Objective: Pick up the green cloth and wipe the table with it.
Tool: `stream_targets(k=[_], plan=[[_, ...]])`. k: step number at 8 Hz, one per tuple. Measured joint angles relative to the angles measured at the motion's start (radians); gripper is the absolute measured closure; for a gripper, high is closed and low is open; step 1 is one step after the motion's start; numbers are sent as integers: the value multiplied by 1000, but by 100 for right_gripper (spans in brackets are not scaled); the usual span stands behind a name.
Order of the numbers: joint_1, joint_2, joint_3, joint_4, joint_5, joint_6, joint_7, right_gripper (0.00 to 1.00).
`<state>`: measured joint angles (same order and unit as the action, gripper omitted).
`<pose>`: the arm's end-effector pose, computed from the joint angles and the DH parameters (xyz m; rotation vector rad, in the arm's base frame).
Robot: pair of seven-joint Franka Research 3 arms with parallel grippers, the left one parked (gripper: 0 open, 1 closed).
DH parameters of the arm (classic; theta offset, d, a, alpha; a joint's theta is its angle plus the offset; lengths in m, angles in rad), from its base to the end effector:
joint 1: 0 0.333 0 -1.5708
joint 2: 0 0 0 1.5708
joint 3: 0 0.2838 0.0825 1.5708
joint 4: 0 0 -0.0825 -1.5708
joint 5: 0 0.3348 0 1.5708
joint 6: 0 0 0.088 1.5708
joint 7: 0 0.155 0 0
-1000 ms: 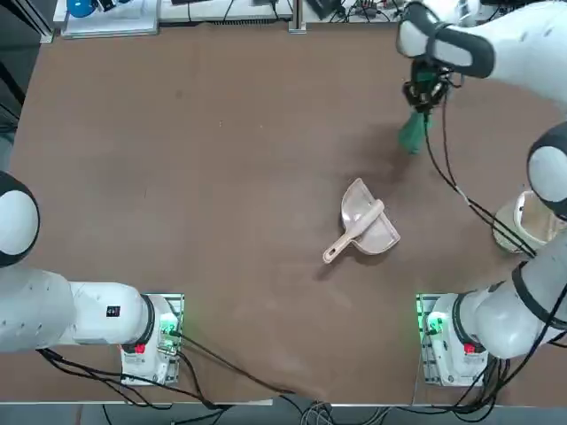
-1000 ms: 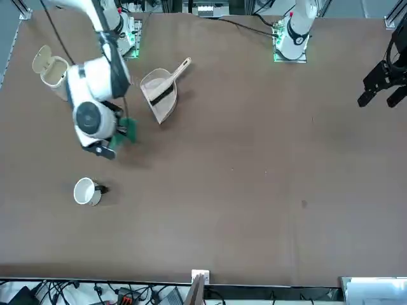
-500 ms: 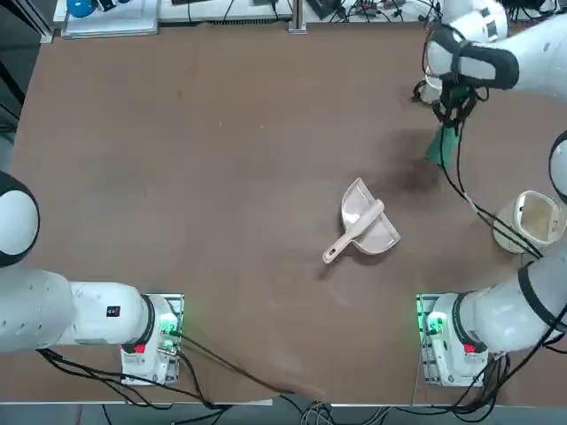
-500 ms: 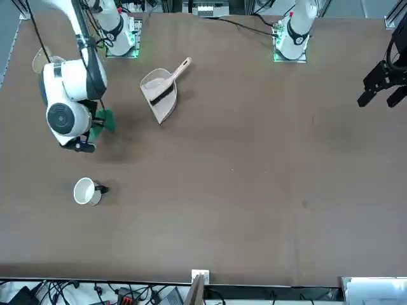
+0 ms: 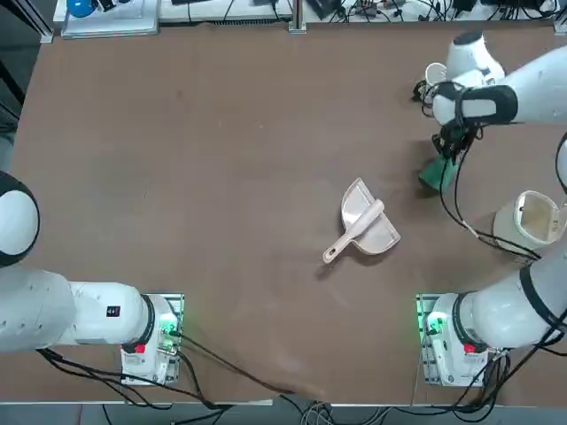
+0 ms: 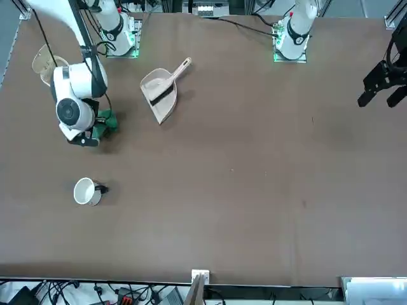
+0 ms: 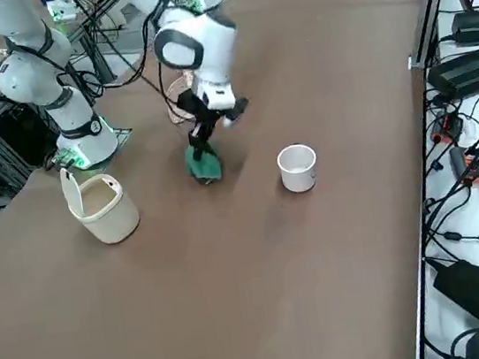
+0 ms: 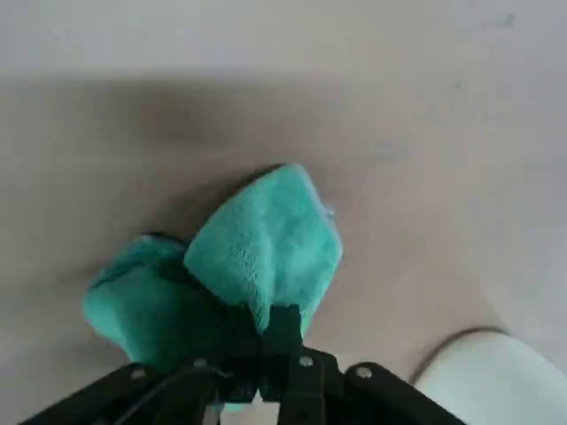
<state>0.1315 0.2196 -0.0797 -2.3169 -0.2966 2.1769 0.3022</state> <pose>0.4321 -0.0019 0.1902 2.8200 -0.0528 -0.4462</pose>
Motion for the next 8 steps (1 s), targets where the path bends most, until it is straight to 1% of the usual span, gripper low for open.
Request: stream_targets(k=[2,4,5,6,7,8], plan=[[0,12,6,-54,0,67,42,98],[22,45,30,-74,13,139,139,98],[47,52,40,-71,45,150,183,98],[65,50,61,-69,123,169,191,98],[79,50,86,-63,177,178,196,98],[87,51,110,-57,203,181,200,98]])
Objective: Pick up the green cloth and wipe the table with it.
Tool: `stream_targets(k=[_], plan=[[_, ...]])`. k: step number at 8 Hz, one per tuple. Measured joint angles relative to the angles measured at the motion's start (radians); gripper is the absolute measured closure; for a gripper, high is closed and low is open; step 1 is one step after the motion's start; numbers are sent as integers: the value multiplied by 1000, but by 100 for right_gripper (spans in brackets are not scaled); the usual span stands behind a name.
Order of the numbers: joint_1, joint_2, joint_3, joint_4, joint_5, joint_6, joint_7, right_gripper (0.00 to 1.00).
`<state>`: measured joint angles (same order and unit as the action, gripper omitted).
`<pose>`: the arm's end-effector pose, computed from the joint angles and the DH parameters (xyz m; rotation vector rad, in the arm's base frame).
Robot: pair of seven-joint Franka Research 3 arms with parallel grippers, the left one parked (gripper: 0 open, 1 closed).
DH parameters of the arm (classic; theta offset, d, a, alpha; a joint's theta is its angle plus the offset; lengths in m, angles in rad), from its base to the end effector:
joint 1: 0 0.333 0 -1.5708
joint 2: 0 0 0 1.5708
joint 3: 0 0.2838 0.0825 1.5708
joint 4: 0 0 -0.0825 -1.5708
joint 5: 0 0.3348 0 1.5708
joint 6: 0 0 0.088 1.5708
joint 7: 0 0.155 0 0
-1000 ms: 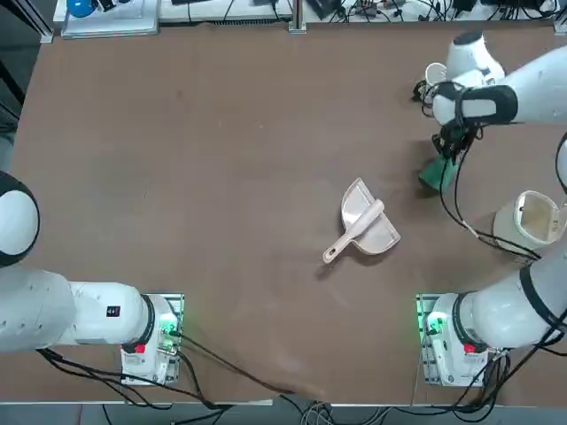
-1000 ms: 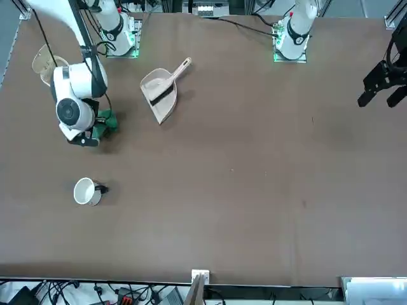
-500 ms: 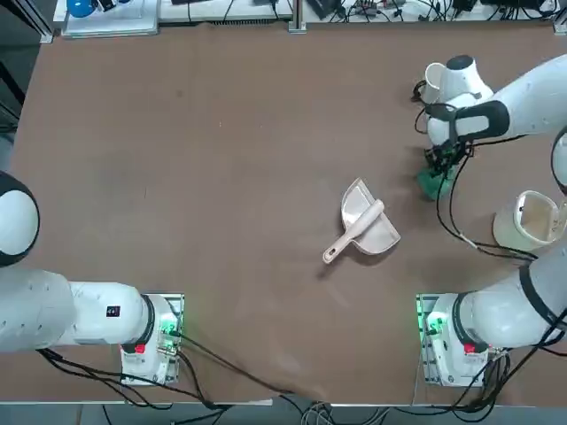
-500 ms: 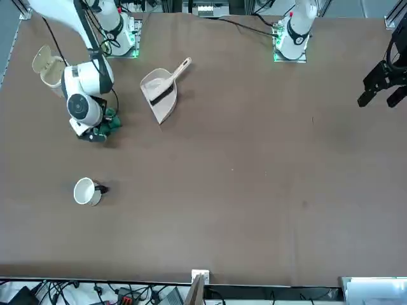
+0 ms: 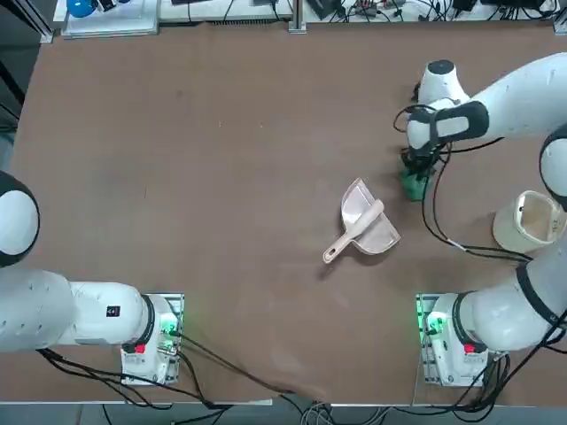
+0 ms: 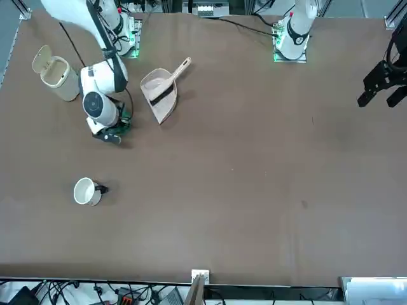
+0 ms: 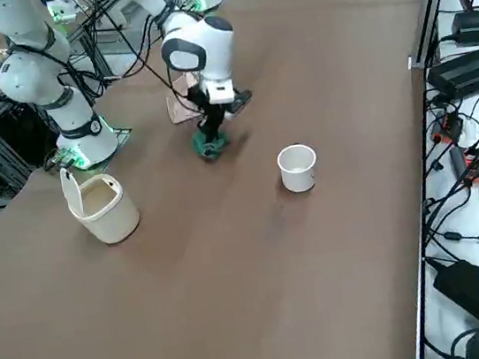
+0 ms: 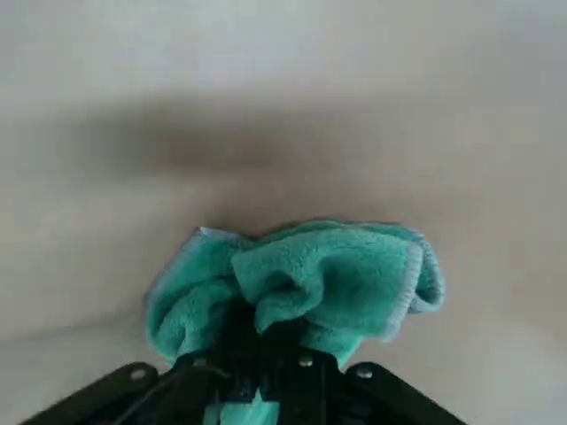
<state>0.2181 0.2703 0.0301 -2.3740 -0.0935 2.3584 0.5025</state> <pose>0.4161 0.1019 0.1562 2.9580 -0.2647 -0.3705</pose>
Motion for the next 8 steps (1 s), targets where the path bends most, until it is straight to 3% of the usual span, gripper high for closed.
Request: stream_targets(k=[1,4,8], plan=[[3,0,11,2,6,-4,-8,98],[-50,3,-8,-3,-8,-23,-173,98],[-289,4,-27,-19,-252,-30,-331,98]])
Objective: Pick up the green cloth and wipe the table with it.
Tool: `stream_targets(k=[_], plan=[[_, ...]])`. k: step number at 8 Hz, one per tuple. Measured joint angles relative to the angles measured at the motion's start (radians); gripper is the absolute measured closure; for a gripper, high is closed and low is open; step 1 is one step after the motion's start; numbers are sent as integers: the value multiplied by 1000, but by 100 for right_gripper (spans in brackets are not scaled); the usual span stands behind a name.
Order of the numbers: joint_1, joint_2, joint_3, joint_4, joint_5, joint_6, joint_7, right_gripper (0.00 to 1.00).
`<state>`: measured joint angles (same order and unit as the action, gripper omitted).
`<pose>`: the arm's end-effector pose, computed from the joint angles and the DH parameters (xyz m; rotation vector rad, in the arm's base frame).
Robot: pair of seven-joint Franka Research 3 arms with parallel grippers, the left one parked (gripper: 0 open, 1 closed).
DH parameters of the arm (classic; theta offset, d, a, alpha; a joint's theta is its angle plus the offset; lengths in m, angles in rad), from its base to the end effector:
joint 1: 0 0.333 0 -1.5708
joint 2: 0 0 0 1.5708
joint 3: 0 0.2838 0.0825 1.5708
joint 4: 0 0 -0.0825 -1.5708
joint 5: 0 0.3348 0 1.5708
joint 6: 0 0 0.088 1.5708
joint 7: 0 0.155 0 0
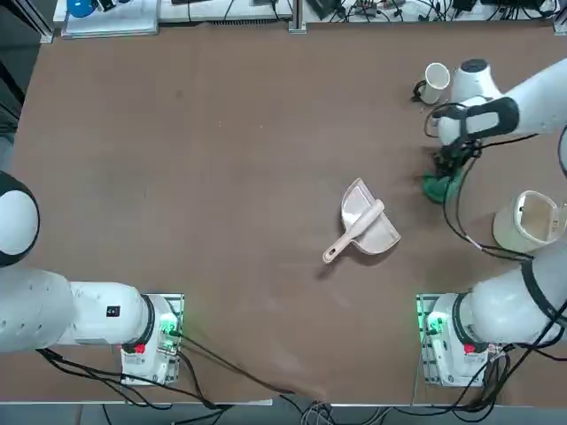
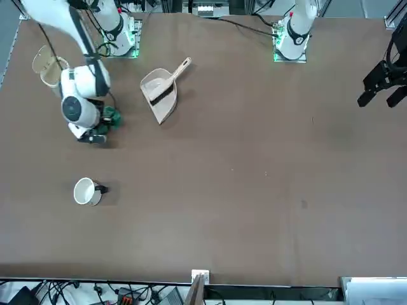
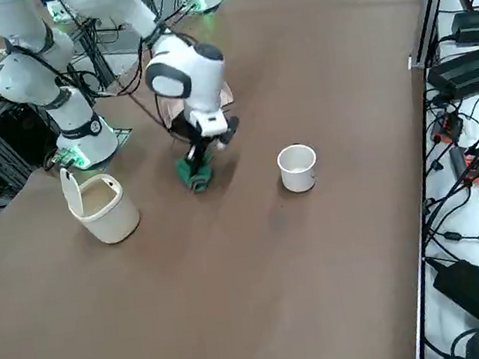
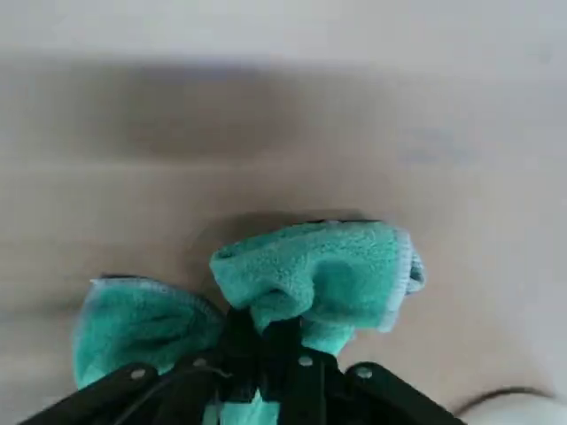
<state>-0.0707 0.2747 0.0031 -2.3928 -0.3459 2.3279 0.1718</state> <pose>0.4146 -0.0457 0.1495 2.8792 0.0608 -0.4723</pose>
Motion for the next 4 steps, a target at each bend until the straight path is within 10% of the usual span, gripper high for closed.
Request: stream_targets(k=[4], plan=[[-53,2,64,0,-2,9,54,98]])
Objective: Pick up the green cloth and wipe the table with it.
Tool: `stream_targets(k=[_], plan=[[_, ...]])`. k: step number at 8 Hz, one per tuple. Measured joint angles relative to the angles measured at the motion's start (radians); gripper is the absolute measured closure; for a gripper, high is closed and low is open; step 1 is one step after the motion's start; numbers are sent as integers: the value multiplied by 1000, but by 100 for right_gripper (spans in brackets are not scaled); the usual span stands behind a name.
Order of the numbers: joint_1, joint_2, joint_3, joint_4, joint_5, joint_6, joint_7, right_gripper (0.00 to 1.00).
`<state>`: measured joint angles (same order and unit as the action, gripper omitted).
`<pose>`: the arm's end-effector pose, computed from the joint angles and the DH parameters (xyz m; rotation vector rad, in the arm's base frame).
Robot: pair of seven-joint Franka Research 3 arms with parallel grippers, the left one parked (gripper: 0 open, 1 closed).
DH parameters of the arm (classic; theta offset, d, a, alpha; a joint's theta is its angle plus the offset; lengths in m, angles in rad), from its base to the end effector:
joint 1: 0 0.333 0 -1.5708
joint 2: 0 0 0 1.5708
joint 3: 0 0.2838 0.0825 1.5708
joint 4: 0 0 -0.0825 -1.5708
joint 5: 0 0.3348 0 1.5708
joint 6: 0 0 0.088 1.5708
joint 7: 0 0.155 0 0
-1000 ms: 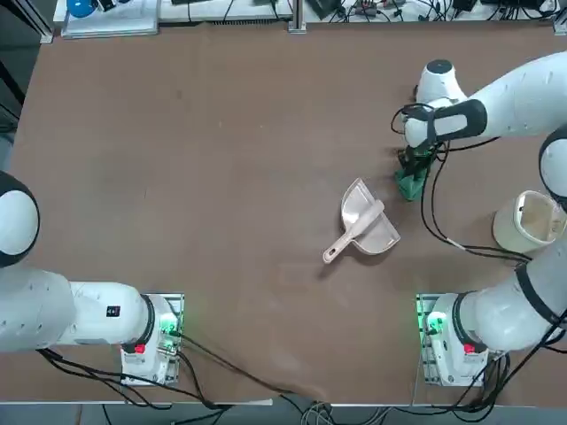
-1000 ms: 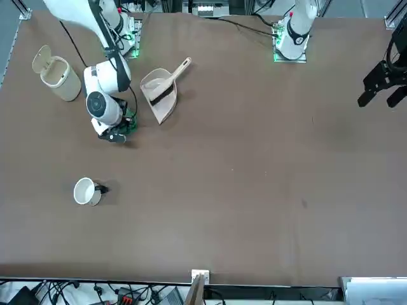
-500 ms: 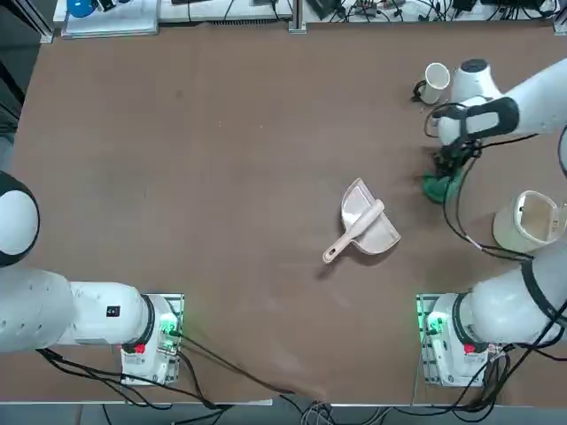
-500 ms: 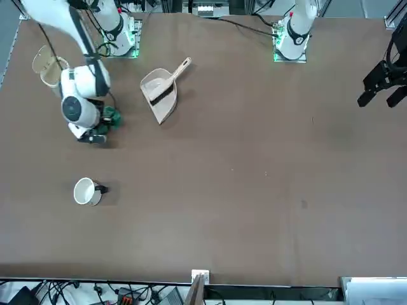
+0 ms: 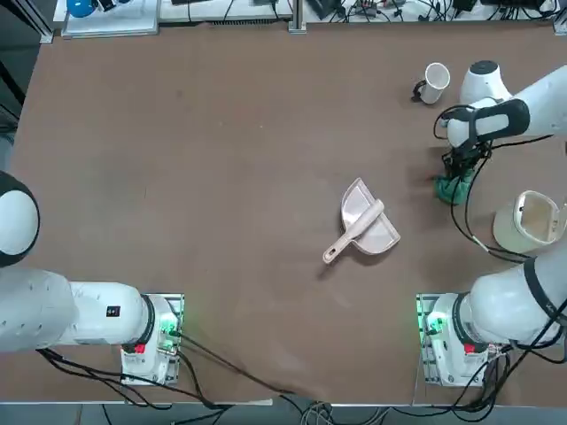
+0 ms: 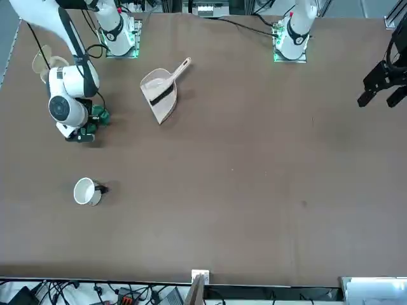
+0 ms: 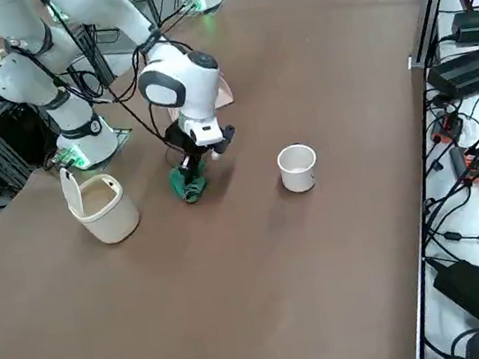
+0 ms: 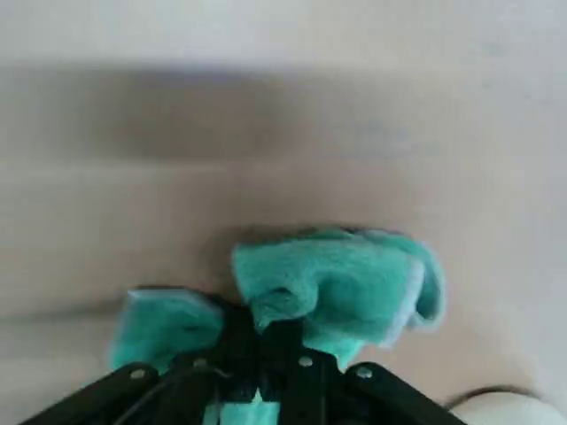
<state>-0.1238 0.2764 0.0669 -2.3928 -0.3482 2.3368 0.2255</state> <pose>0.4165 -0.0387 0.1490 2.8914 0.0031 -0.4503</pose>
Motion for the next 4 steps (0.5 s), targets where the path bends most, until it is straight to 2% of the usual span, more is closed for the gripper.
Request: stream_targets(k=[2,3,4], plan=[[2,1,131,6,129,19,63,98],[5,4,184,14,170,29,90,98],[12,5,219,31,186,34,107,98]])
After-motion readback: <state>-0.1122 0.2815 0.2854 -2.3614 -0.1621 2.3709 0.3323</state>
